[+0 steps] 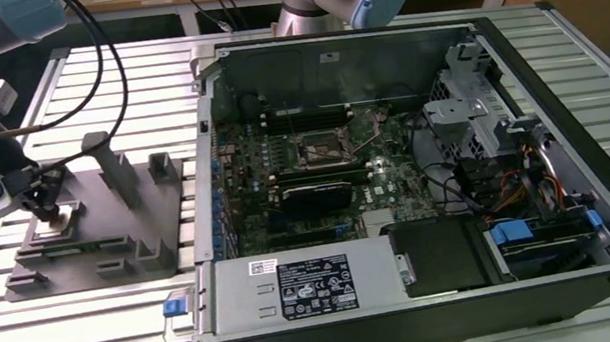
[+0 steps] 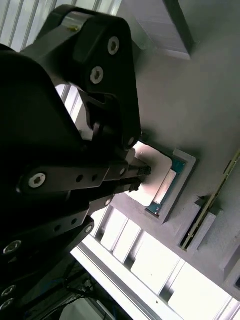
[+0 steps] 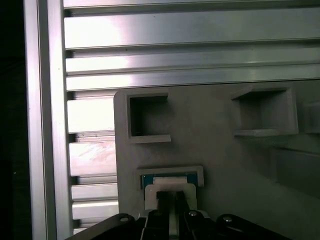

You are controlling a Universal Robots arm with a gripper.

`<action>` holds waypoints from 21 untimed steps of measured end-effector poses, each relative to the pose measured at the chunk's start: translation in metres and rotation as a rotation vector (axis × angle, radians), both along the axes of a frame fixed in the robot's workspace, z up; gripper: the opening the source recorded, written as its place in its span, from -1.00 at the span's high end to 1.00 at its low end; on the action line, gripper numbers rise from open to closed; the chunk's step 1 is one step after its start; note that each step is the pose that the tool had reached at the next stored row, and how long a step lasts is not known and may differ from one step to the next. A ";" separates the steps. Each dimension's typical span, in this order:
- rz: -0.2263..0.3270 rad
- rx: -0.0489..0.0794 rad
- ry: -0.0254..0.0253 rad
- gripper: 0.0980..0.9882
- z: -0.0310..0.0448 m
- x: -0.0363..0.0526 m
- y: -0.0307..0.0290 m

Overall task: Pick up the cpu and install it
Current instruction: 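Pick up the cpu and move it towards the insertion slot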

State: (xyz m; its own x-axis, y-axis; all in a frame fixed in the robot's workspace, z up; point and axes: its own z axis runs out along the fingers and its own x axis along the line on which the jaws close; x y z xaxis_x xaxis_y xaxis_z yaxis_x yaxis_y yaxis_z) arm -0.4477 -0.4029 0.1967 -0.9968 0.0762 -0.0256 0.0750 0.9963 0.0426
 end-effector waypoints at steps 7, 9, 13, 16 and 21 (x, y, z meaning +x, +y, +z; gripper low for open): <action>0.000 0.000 0.0000 0.30 -0.0002 0.0000 0.0000; 0.000 0.000 0.0000 0.17 -0.0002 0.0000 0.0000; 0.000 0.000 0.0000 -0.22 -0.0003 0.0000 0.0000; 0.000 0.000 0.0000 -0.50 -0.0003 0.0000 0.0000; 0.000 0.000 -0.0002 -0.50 -0.0007 0.0000 0.0000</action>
State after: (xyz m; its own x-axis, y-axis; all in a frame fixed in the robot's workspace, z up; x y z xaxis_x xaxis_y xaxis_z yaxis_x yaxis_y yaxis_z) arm -0.4478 -0.4029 0.1960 -0.9968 0.0761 -0.0258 0.0750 0.9963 0.0427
